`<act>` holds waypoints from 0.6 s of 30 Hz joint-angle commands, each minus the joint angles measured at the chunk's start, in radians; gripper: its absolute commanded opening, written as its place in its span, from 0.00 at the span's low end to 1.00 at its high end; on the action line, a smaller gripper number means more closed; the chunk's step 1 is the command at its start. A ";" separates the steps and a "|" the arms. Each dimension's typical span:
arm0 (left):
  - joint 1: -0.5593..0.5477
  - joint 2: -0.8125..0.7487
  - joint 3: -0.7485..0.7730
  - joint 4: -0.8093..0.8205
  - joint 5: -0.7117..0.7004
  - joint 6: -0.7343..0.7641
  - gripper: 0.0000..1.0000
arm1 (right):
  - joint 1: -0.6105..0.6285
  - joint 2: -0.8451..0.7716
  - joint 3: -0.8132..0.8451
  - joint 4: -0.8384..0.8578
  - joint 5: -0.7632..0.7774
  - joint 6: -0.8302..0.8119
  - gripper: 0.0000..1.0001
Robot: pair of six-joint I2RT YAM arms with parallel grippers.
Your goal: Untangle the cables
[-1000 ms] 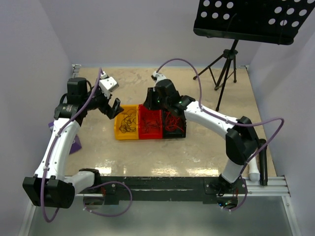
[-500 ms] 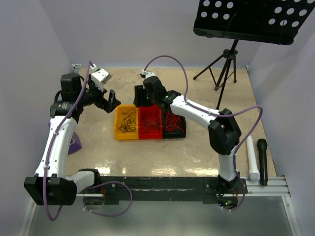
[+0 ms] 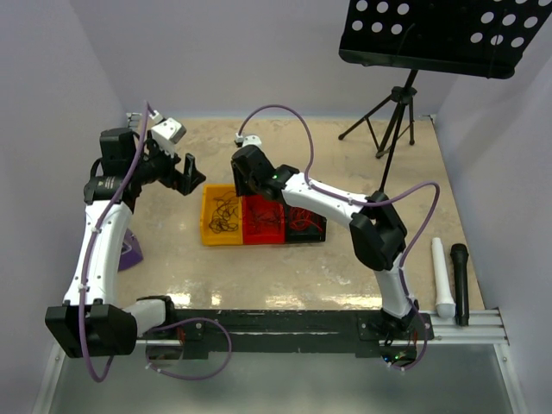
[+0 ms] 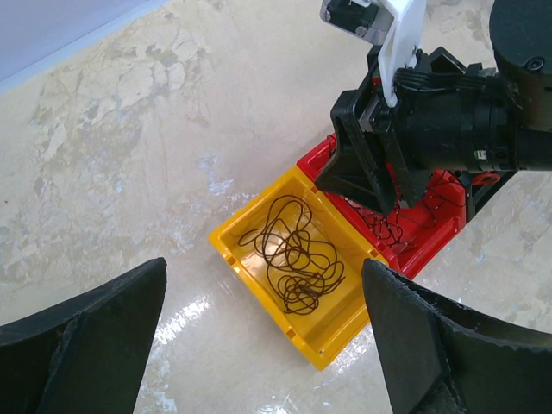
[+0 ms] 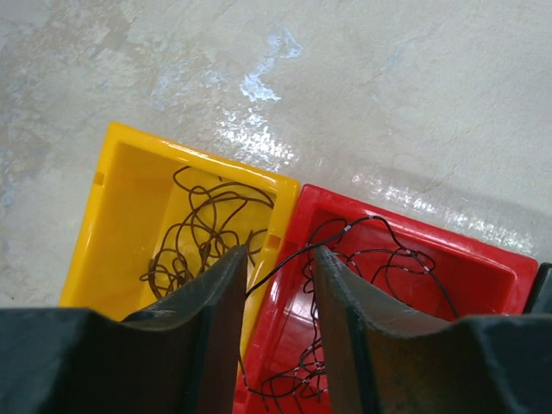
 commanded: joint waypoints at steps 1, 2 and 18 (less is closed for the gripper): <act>0.009 -0.025 -0.012 0.018 0.011 0.020 1.00 | -0.001 0.000 0.039 0.002 0.065 0.007 0.37; 0.009 -0.027 -0.015 0.015 0.008 0.026 1.00 | -0.001 0.002 0.035 0.005 0.070 0.011 0.34; 0.009 -0.030 -0.033 0.029 0.003 0.038 1.00 | -0.003 -0.144 -0.216 0.065 0.068 0.063 0.00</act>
